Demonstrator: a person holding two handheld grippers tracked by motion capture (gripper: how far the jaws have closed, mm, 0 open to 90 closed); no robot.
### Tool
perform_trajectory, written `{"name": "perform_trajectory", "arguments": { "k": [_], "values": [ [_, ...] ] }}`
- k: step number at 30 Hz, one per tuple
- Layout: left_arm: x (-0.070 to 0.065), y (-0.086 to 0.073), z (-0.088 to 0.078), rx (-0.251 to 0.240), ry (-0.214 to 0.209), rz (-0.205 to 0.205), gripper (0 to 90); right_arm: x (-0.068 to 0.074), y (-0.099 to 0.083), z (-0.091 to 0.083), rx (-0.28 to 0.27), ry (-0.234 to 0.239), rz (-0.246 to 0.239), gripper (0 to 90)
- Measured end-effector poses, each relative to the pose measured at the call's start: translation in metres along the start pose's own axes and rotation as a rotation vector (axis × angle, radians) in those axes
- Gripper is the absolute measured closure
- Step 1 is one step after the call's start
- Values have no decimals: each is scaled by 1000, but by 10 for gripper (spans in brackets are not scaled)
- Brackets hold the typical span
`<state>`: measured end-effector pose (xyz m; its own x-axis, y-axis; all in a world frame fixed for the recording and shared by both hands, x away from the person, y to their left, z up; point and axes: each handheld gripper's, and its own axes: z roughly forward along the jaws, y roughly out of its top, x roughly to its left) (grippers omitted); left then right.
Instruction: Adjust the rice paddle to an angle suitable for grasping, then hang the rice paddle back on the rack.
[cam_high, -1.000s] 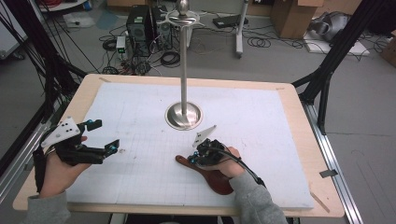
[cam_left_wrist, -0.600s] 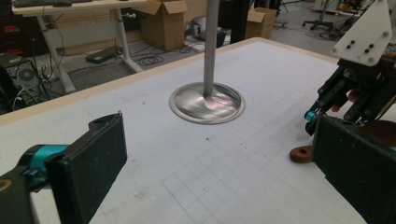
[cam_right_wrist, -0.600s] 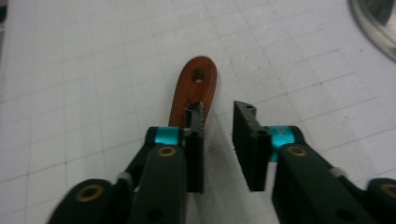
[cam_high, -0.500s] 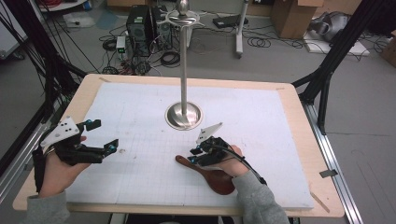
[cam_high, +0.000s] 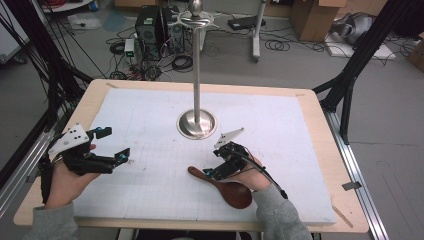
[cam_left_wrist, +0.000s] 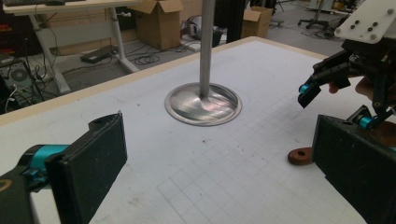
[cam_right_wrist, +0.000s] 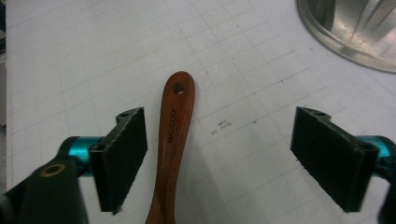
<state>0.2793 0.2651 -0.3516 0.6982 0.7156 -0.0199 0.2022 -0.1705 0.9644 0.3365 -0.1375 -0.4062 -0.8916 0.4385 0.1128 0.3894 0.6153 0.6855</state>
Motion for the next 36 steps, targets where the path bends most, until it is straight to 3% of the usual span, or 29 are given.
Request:
{"name": "perform_trajectory", "arguments": {
  "k": [4, 17, 36],
  "values": [
    [0, 1, 3, 3, -7, 2, 42, 3, -1, -3, 12, -20, -16, 98],
    [-1, 3, 17, 11, -36, 7, 42, 9, -7, -6, 53, -28, -44, 94],
    [-2, 1, 23, 24, -50, 5, 42, 9, -10, -2, 113, -21, -22, 94]
  ]
}}
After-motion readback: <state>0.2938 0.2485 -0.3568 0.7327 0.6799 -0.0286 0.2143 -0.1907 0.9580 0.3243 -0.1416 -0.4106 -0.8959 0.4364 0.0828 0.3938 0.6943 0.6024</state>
